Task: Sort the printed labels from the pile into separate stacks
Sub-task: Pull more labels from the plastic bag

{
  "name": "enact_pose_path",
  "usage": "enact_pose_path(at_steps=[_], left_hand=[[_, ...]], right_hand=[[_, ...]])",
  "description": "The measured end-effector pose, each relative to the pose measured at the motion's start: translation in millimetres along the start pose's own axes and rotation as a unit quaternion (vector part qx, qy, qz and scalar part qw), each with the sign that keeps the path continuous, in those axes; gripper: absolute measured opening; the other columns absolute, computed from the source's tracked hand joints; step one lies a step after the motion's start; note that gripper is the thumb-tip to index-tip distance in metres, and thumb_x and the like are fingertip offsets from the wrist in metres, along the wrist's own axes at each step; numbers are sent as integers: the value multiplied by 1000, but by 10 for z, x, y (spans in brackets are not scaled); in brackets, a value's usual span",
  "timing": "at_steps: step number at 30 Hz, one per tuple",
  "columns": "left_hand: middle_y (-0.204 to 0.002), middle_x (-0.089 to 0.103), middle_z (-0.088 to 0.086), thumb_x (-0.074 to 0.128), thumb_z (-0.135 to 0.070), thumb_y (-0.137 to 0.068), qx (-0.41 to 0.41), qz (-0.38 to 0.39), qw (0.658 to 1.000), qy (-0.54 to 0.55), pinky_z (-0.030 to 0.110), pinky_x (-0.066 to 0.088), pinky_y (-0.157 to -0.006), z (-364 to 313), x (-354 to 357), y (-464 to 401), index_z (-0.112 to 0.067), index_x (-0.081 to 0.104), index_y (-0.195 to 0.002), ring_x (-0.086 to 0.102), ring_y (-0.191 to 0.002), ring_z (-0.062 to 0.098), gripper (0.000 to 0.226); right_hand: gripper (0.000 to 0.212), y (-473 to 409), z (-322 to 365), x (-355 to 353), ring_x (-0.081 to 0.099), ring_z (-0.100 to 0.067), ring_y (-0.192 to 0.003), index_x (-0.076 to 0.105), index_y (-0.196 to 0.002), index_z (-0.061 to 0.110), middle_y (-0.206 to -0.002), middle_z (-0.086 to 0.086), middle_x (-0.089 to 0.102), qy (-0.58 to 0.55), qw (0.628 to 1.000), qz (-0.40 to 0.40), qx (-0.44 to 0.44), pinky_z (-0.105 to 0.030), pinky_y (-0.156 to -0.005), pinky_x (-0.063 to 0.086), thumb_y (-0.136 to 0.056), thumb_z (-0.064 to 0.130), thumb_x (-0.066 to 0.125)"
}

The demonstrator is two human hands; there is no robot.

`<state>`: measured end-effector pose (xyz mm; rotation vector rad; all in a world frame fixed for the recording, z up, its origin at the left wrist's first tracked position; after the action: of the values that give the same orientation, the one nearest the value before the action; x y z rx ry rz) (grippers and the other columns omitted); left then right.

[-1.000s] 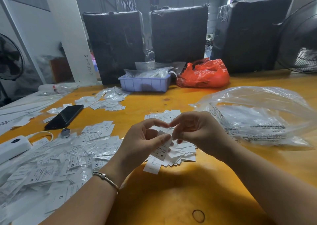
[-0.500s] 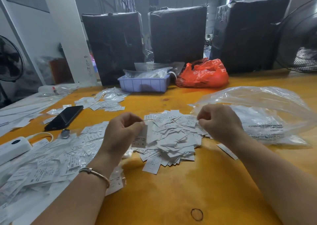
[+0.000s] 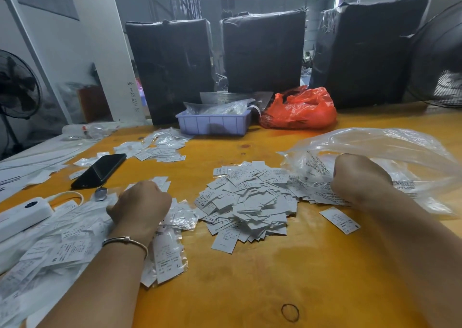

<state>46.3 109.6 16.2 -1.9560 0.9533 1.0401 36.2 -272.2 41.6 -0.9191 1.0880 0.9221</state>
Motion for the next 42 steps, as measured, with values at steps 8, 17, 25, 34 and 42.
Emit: enact_pose_path(at_steps=[8,17,25,34,42], left_hand=[[-121,57,6,60,-18,-87,105,-42,994,4,43,39,-90,-198,3,112,-27,68,-102,42,-119,30,19],[-117,56,-21,75,-40,-80,362,117,905,191,31,39,-96,-732,214,526,-38,67,-106,40,-118,3,27],[-121,61,-23,73,-52,-69,335,212,844,360,15,51,-88,-878,120,708,-42,47,-133,56,-114,-8,70],[-80,75,2,72,2,-83,246,214,842,430,17,53,-68,-806,185,662,-16,76,-91,68,-75,8,20],[-69,72,-4,71,-2,-84,201,183,851,449,11,47,-57,-732,193,591,-12,74,-85,63,-62,2,11]], right_hand=[[15,-21,37,-87,60,-31,-78,68,-87,9,-85,-11,64,-65,997,-47,14,-31,-62,48,-82,2,55],[21,193,233,-332,68,-35,-88,75,-100,12,-93,-14,74,-150,931,-297,-153,-41,-73,54,-86,4,62],[15,568,904,140,70,-32,-70,63,-88,-12,-75,-18,71,-514,792,85,-319,-47,-76,58,-76,-21,63],[15,336,720,150,69,-18,-80,70,-92,5,-85,-7,74,-432,848,-10,-307,-34,-78,56,-81,-5,69],[27,261,777,461,42,-10,-109,73,-106,29,-111,12,60,-169,916,4,-363,-25,-86,36,-81,37,74]])
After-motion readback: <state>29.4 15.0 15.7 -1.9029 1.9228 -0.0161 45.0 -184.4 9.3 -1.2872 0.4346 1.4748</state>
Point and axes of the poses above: each hand's wrist, its own y-axis away from the middle knuckle, its own x-axis out of the palm, z = x × y, the point moved 6 cm from there along -y, towards the middle knuckle
